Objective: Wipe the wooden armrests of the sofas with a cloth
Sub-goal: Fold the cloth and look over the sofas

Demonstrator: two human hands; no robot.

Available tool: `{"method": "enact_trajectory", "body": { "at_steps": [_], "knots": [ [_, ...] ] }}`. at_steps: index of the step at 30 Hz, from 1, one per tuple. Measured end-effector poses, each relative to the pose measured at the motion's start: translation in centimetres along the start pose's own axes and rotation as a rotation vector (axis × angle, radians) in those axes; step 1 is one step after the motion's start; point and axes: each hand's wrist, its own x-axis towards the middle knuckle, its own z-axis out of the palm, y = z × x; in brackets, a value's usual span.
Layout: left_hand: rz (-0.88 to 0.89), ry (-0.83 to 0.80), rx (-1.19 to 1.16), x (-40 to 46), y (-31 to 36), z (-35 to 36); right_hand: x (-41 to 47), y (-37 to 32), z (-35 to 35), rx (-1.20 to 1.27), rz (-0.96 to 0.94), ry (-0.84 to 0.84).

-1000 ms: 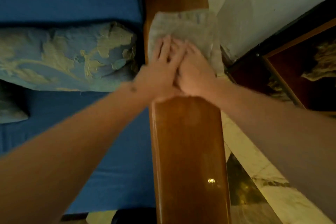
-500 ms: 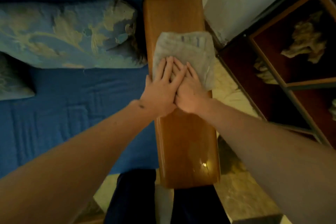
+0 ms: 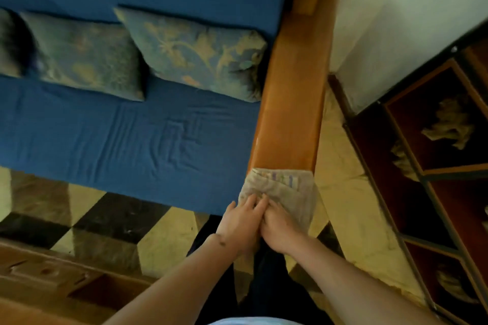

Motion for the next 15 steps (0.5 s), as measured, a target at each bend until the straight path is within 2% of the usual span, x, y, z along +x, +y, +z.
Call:
{"method": "enact_trajectory", "body": {
  "at_steps": [1, 3, 5, 7, 12, 15],
  "knots": [
    [-0.027, 0.072, -0.056, -0.5, -0.4, -1.0, -0.2, -1.3, -1.4, 0.061, 0.005, -0.007],
    [-0.082, 0.237, -0.136, -2.6, -1.6, -3.9, -0.5, -4.3, -4.3, -0.007, -0.06, -0.046],
    [-0.118, 0.36, -0.127, -5.0, -3.3, -7.0, -0.4, -7.5, -6.7, -0.116, -0.115, -0.097],
    [-0.15, 0.457, -0.101, -7.2, -5.0, -9.9, -0.2, -10.7, -8.5, -0.112, -0.162, -0.123],
    [-0.265, 0.683, -0.181, -15.3, -11.3, -16.1, 1.3, -20.5, -8.5, -0.097, -0.367, -0.084],
    [-0.389, 0.802, -0.253, -21.3, -17.0, -18.1, 3.2, -27.0, -6.8, -0.156, -0.502, -0.01]
  ]
}}
